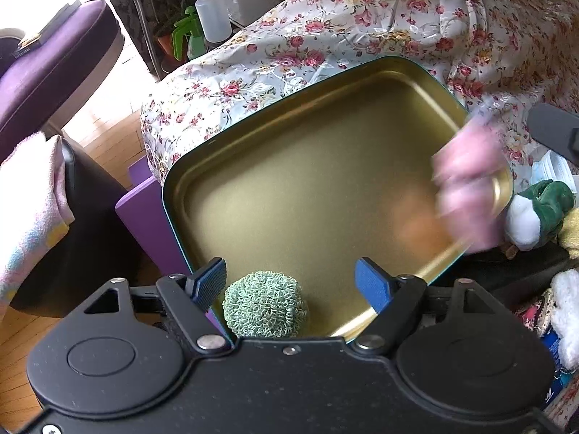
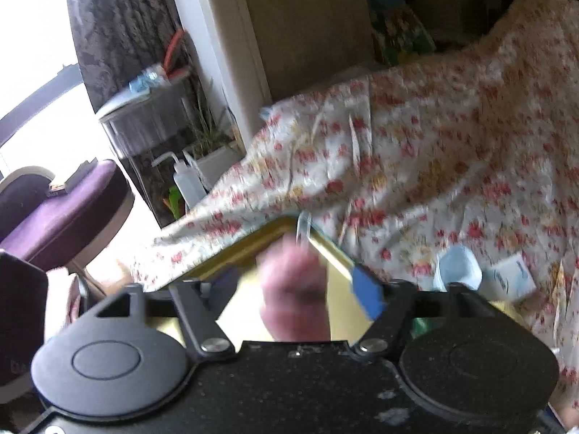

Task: Organize soft objects
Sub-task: 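Open the right gripper to drop the pink plush into the tray while the left lowers the scrubber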

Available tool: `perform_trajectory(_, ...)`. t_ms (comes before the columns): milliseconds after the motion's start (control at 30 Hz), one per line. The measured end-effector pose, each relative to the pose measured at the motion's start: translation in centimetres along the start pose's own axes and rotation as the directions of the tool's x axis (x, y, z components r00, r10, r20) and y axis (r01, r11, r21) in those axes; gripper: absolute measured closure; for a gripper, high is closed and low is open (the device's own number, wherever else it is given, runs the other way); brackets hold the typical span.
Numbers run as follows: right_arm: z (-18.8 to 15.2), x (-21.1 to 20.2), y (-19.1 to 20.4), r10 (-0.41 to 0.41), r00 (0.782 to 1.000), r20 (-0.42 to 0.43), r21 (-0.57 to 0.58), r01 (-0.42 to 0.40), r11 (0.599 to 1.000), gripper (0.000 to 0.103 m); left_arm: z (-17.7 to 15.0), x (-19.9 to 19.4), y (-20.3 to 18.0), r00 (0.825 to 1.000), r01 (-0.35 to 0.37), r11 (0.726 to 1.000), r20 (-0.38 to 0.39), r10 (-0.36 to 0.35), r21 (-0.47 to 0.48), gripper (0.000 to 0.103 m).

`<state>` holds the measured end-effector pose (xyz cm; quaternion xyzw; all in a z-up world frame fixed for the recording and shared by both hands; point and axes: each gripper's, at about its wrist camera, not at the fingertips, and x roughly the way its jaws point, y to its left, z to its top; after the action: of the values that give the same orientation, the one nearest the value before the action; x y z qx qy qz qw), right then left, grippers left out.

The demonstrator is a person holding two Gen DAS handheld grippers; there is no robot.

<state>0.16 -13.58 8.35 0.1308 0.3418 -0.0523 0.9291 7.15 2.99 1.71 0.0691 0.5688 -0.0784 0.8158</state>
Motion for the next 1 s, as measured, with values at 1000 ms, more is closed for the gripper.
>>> perform_trajectory(1000,-1.8,1.6,-1.3,-0.109,0.985,-0.136,-0.015,0.108,0.994,0.026,-0.2,-0.8,0.2,0.999,0.009,1.000,0.032,-0.009,-0.007,0.027)
